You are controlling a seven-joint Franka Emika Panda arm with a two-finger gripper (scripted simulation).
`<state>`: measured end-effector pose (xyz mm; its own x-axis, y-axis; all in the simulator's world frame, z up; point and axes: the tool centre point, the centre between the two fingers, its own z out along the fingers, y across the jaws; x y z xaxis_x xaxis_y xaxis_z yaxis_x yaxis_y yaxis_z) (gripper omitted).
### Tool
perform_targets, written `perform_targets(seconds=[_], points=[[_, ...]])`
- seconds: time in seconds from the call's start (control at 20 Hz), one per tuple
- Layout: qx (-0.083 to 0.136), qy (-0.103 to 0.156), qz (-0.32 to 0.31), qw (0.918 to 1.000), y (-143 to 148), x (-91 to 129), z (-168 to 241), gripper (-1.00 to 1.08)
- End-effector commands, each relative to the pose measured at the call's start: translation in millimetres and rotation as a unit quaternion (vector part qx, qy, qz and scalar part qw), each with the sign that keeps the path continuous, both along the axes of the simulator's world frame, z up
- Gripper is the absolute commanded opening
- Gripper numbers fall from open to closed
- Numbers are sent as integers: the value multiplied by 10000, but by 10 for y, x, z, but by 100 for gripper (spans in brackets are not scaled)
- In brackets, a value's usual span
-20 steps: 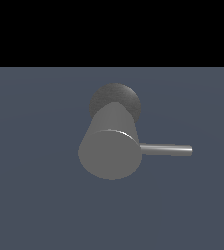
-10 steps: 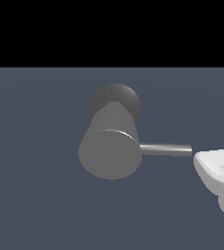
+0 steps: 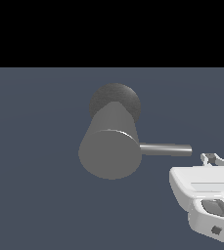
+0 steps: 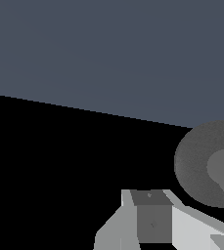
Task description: Turn on the faucet by rotating a designated handle.
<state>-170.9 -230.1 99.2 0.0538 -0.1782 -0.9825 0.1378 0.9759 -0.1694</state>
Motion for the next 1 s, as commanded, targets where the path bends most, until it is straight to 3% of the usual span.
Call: perform_targets(seconds=[0.0, 0.45, 0.7, 0.95], points=[[89, 59, 22, 9999, 54, -7, -54, -100], [138, -20, 55, 9999, 117, 32, 3, -100], [287, -153, 137, 9994, 275, 103, 97, -100], [484, -13, 199, 9986, 403, 85, -22, -100]])
